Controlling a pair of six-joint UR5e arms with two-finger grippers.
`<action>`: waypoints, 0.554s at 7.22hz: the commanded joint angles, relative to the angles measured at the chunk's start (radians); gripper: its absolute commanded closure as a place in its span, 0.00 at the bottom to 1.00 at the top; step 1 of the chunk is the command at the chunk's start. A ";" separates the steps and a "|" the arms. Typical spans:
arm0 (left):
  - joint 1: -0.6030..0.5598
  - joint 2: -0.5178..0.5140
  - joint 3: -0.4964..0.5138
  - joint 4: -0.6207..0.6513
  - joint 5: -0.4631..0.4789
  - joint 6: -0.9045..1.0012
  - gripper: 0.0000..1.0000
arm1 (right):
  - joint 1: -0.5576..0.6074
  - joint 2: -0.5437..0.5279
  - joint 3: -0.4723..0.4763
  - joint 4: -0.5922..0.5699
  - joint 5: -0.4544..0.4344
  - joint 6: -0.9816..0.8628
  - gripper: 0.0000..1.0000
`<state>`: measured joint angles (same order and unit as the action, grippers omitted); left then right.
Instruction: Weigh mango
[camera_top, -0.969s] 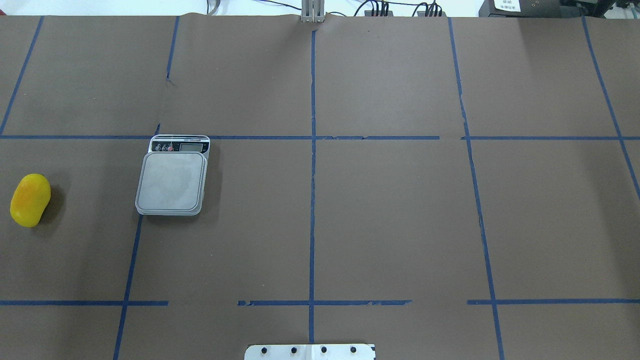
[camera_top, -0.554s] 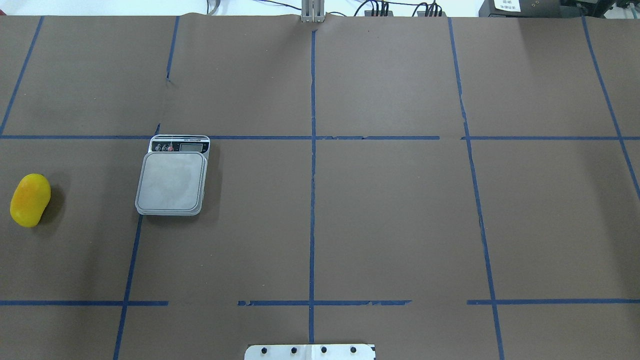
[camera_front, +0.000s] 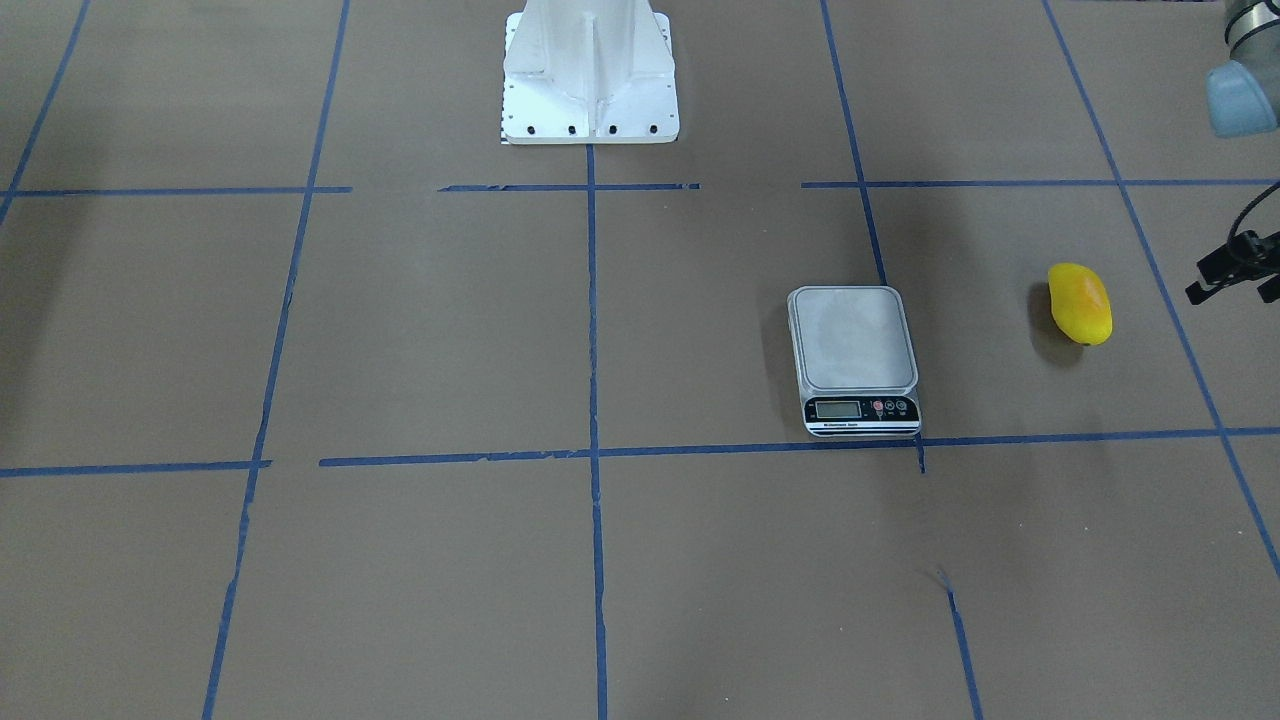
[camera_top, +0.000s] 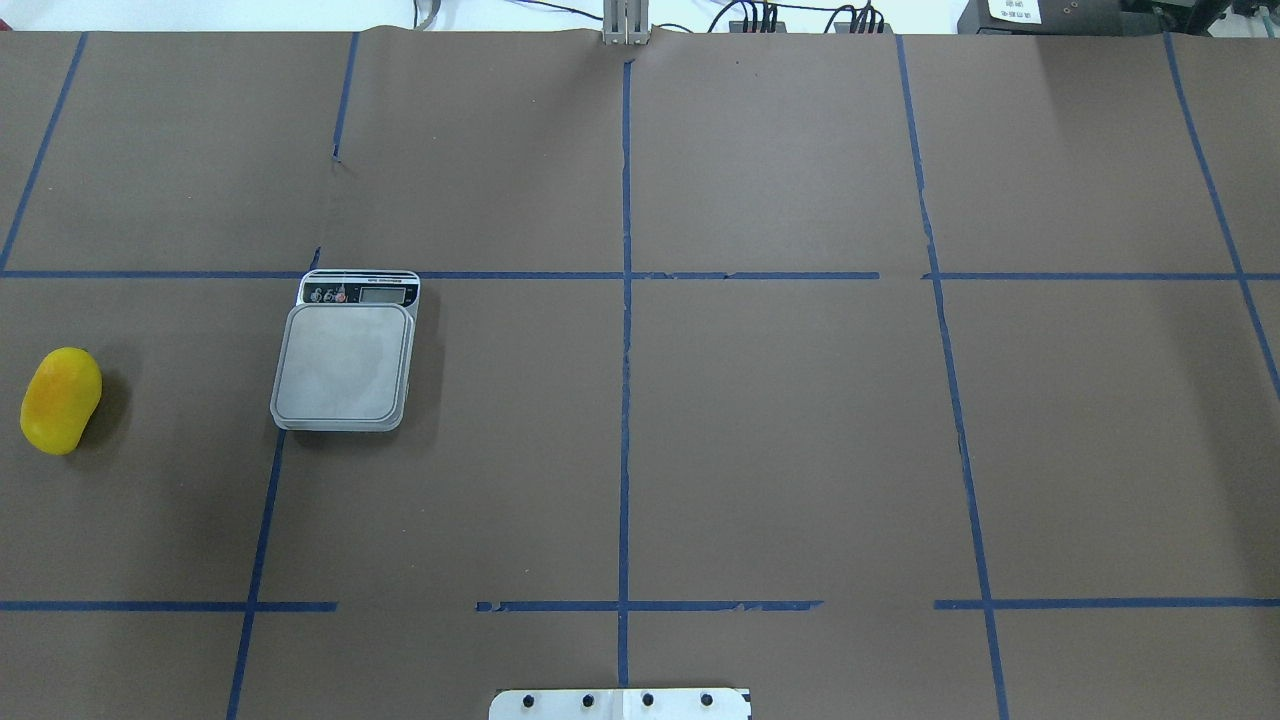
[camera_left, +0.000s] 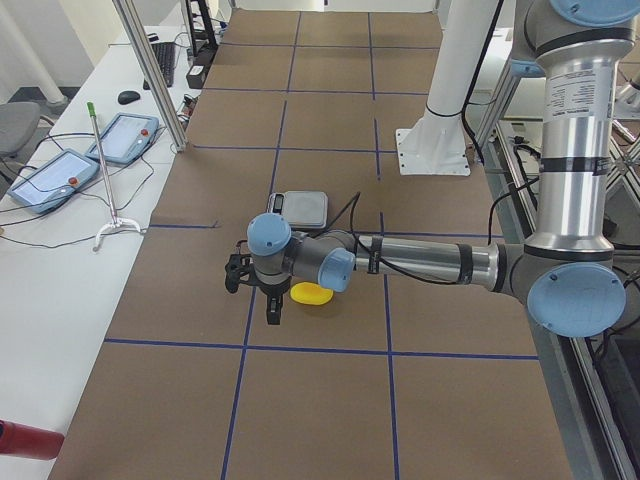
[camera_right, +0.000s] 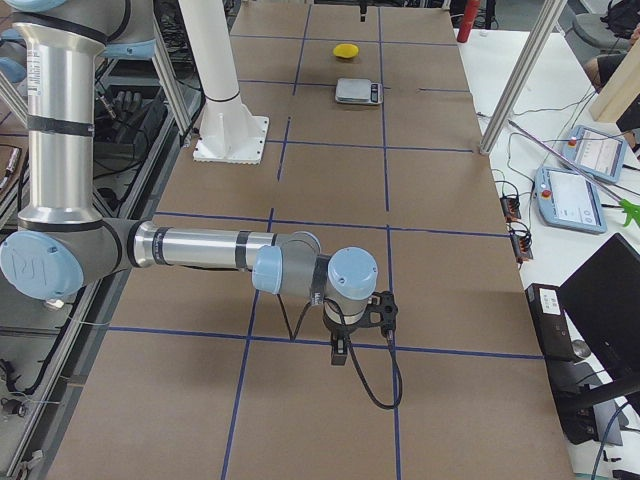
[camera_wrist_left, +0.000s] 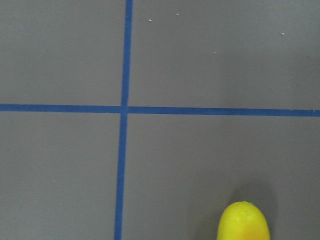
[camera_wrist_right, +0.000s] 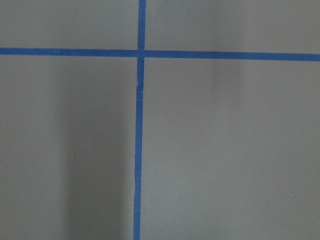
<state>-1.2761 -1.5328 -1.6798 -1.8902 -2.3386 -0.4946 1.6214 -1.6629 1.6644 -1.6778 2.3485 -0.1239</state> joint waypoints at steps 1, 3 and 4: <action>0.117 0.003 -0.008 -0.071 0.107 -0.097 0.00 | 0.000 0.000 0.000 0.000 0.000 0.000 0.00; 0.187 0.023 0.005 -0.139 0.146 -0.150 0.00 | 0.000 0.000 0.000 0.000 0.000 0.000 0.00; 0.205 0.026 0.006 -0.139 0.147 -0.150 0.00 | 0.000 0.000 0.000 0.000 0.000 0.000 0.00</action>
<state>-1.0997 -1.5135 -1.6767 -2.0159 -2.2029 -0.6348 1.6214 -1.6628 1.6644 -1.6782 2.3485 -0.1243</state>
